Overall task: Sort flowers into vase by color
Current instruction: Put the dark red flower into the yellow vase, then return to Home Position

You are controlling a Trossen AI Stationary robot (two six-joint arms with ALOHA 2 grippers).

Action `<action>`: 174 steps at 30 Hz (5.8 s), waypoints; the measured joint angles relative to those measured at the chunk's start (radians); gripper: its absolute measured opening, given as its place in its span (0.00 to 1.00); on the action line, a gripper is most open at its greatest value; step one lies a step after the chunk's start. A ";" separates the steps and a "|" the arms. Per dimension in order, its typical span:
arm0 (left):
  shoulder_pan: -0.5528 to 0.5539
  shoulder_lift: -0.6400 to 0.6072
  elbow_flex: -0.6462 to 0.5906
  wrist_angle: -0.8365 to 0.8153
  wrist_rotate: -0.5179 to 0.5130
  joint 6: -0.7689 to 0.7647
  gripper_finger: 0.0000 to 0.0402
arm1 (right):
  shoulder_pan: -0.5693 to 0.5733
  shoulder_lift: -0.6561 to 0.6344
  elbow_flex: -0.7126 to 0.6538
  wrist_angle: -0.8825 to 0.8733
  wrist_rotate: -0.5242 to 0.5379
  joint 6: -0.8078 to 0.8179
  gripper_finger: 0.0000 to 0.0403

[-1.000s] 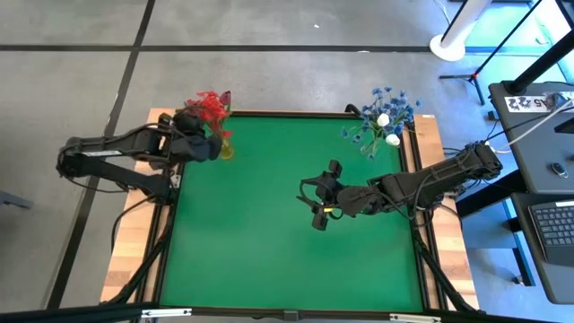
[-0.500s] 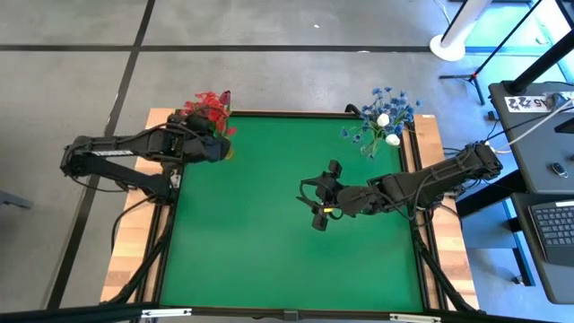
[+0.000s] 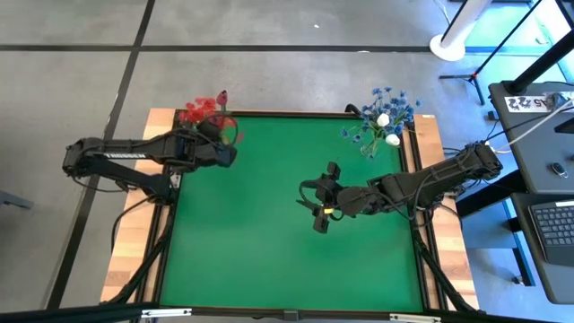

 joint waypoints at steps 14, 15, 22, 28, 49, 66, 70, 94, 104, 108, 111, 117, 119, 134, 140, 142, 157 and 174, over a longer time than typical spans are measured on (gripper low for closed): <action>0.034 -0.070 -0.194 0.210 0.073 0.073 0.03 | 0.000 0.000 0.000 0.002 0.000 0.006 0.54; 0.034 -0.070 -0.196 0.216 0.075 0.082 0.03 | 0.000 0.000 0.000 0.003 0.000 0.006 0.54; 0.043 -0.073 -0.181 0.225 0.152 0.154 0.14 | 0.000 0.000 0.000 0.005 0.000 0.006 0.54; 0.061 -0.083 -0.110 0.170 0.240 0.198 0.35 | 0.000 0.000 0.000 0.010 0.000 0.006 0.54; 0.025 -0.102 0.082 -0.077 0.446 0.211 0.64 | 0.000 0.000 0.000 0.010 0.000 0.013 0.54; -0.269 -0.333 0.096 0.078 0.510 0.182 0.63 | 0.079 -0.031 0.002 0.023 0.145 -0.128 0.54; -0.443 -0.407 -0.060 0.457 0.512 0.292 0.57 | 0.077 -0.054 0.001 0.044 0.090 -0.198 0.54; -0.478 -0.390 -0.639 1.446 0.616 0.526 0.01 | -0.184 -0.548 -0.711 0.852 -0.434 -0.304 0.30; -0.314 -0.445 -0.643 1.432 0.733 0.578 0.00 | -0.185 -0.776 -0.713 0.515 -0.353 -0.342 0.05; -0.269 -0.567 -0.648 1.393 0.739 0.618 0.00 | -0.185 -0.957 -0.716 0.405 -0.358 -0.335 0.01; -0.218 -0.598 -0.656 1.396 0.807 0.610 0.00 | -0.185 -1.046 -0.761 0.418 -0.399 -0.355 0.02; -0.104 -0.525 -0.659 1.378 0.914 0.552 0.00 | -0.185 -1.140 -0.876 0.422 -0.363 -0.375 0.01; -0.065 -0.477 -0.659 1.408 0.965 0.548 0.00 | -0.195 -1.141 -0.912 0.431 -0.366 -0.384 0.00; 0.202 -0.444 -0.659 1.424 1.243 0.510 0.00 | -0.548 -1.207 -0.950 0.342 -0.676 -0.252 0.00; 0.239 -0.663 -0.659 1.199 1.243 0.517 0.00 | -0.577 -1.332 -0.959 0.269 -0.700 -0.223 0.00; 0.235 -0.714 -0.659 1.151 1.238 0.517 0.00 | -0.577 -1.353 -0.989 0.278 -0.700 -0.218 0.00; 0.201 -0.855 -0.878 1.221 1.190 0.463 0.00 | -0.577 -1.408 -1.197 0.357 -0.681 -0.143 0.00; 0.200 -0.880 -0.969 1.278 1.242 0.469 0.00 | -0.577 -1.407 -1.197 0.270 -0.680 -0.181 0.00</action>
